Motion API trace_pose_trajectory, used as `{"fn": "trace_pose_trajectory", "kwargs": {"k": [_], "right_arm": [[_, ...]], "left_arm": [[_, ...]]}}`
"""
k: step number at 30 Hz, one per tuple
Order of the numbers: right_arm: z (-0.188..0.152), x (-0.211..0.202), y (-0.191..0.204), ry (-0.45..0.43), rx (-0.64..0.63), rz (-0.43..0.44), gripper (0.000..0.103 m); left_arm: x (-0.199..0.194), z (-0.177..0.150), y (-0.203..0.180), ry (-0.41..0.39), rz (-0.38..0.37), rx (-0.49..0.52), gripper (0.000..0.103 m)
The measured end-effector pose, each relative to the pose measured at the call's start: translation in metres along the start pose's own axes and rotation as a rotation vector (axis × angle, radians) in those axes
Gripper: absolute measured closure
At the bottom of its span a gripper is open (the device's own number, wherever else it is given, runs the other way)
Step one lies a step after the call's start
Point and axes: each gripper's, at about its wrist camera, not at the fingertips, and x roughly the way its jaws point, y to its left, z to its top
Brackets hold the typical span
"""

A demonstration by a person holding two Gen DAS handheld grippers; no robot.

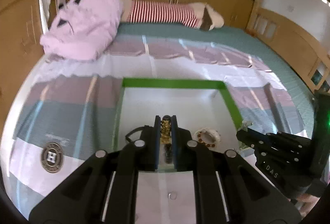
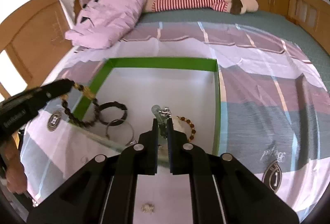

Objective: Organize jewelry
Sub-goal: 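Carry both bracelets into the green box and open both tools, then grasp the silver flower charm with the right tool while the left tool grasps a silver ring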

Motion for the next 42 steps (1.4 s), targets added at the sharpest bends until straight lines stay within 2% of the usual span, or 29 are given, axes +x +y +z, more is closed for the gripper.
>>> {"fn": "trace_pose_trajectory", "kwargs": {"k": [3,5,6,8,10,12,13,15,18,20,24,28,29,31,34,38,42], "right_arm": [[0.0,0.019,-0.001,0.039,-0.014,-0.036,0.089],[-0.002,0.023,-0.002,0.06,-0.012,-0.054,0.061],[-0.003,0.021,-0.002,0.058,-0.007,-0.047,0.058],[-0.004,0.01,0.0,0.044,-0.016,-0.013,0.057],[-0.01,-0.002,0.007,0.039,-0.042,0.032,0.057],[-0.022,-0.011,0.016,0.062,-0.08,0.081,0.057],[-0.033,-0.014,0.023,0.092,-0.111,0.105,0.057],[-0.049,-0.012,0.033,0.155,-0.159,0.119,0.057],[-0.073,0.002,0.047,0.241,-0.242,0.096,0.057],[-0.089,0.017,0.047,0.306,-0.272,0.043,0.057],[-0.103,0.038,0.041,0.387,-0.271,-0.01,0.057],[-0.108,0.048,0.042,0.414,-0.28,-0.035,0.058],[-0.109,0.048,0.043,0.412,-0.286,-0.037,0.06],[-0.109,0.048,0.044,0.418,-0.286,-0.029,0.065],[-0.109,0.048,0.041,0.421,-0.283,-0.025,0.065],[-0.111,0.045,0.038,0.421,-0.287,-0.024,0.065],[-0.109,0.044,0.037,0.42,-0.297,-0.027,0.065]], "left_arm": [[0.033,-0.006,0.003,0.069,0.017,0.001,0.094],[0.043,-0.013,0.004,0.095,0.031,0.009,0.094],[0.043,-0.014,0.006,0.097,0.038,0.012,0.094],[0.031,-0.014,0.01,0.078,0.043,0.025,0.093],[0.009,-0.017,0.021,0.052,0.041,0.022,0.088],[-0.007,-0.025,0.033,0.049,0.049,0.001,0.087],[-0.012,-0.031,0.041,0.064,0.06,-0.018,0.087],[-0.014,-0.054,0.057,0.149,0.098,-0.053,0.087],[-0.004,-0.091,0.071,0.263,0.144,-0.06,0.087],[0.004,-0.109,0.07,0.318,0.161,-0.038,0.087],[0.011,-0.124,0.054,0.361,0.119,0.049,0.083],[0.025,-0.141,0.041,0.425,0.094,0.104,0.082],[0.029,-0.144,0.04,0.439,0.086,0.107,0.082],[0.036,-0.15,0.039,0.452,0.106,0.134,0.082],[0.037,-0.153,0.043,0.455,0.108,0.137,0.082],[0.036,-0.157,0.054,0.462,0.076,0.128,0.081],[0.031,-0.163,0.054,0.452,0.057,0.17,0.081]]}}
